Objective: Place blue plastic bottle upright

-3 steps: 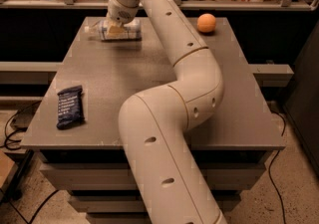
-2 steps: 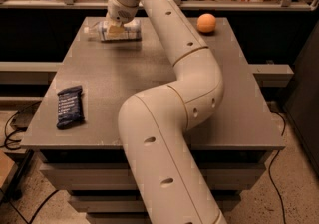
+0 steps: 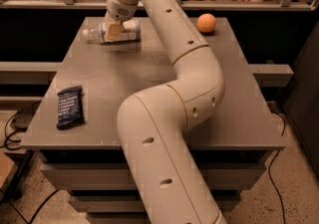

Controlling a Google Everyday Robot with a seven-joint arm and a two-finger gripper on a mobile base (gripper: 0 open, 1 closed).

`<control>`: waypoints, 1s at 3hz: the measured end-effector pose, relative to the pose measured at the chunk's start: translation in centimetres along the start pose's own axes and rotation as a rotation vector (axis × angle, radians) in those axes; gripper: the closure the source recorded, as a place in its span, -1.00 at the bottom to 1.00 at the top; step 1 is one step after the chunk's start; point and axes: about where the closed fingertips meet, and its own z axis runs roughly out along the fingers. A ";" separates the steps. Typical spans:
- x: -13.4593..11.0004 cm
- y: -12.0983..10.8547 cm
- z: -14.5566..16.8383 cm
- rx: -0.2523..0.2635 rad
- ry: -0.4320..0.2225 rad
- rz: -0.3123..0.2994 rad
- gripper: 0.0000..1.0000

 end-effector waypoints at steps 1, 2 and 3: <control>-0.1 -0.1 -0.3 0.000 0.000 0.000 -0.90; -0.5 -0.2 -1.3 0.024 0.007 -0.019 -1.00; -1.8 -1.4 -5.5 0.111 0.035 -0.094 -1.00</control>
Offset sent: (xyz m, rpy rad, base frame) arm -0.0393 -0.0282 0.0986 -0.0709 -0.2351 0.0614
